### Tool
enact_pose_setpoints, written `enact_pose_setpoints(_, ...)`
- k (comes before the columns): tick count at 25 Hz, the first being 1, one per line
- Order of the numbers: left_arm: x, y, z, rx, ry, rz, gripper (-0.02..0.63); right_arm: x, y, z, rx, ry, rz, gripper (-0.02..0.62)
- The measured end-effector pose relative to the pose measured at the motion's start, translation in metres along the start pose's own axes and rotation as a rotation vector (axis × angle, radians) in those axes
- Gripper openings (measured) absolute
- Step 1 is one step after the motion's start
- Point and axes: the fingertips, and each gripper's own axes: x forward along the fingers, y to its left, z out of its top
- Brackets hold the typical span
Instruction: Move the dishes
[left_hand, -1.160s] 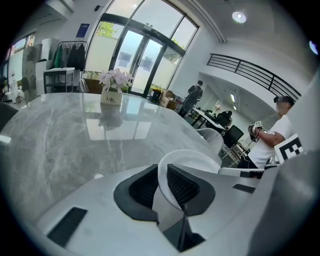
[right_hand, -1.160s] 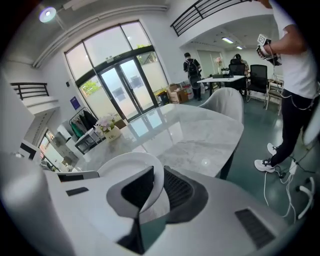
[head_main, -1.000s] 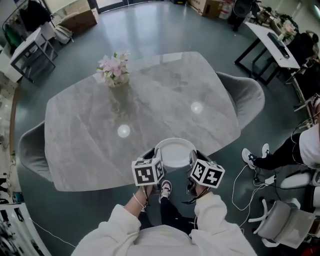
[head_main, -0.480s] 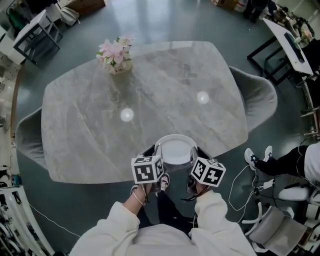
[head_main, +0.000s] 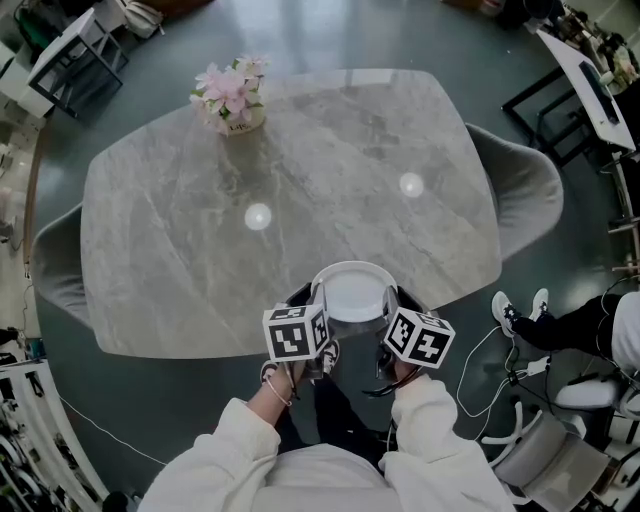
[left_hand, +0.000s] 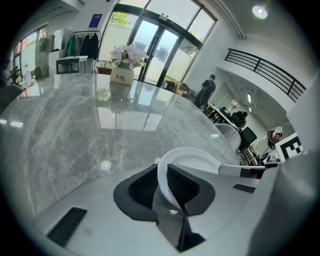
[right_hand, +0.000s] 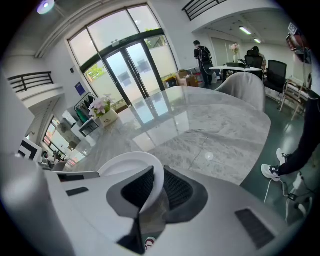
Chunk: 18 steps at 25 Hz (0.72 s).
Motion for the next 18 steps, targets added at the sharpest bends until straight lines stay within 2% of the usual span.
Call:
enact_pose_setpoints(11,0.011,-0.008,-0.006,-0.01,0.014,0.006,0.054,0.006,-0.013,0.005,-0.007,0.003,0.013,0.115)
enact_pose_setpoints(18,0.014,-0.01,-0.006,0.013,0.013,0.016,0.054,0.009,-0.015,0.01,-0.001,-0.002,0.028,0.115)
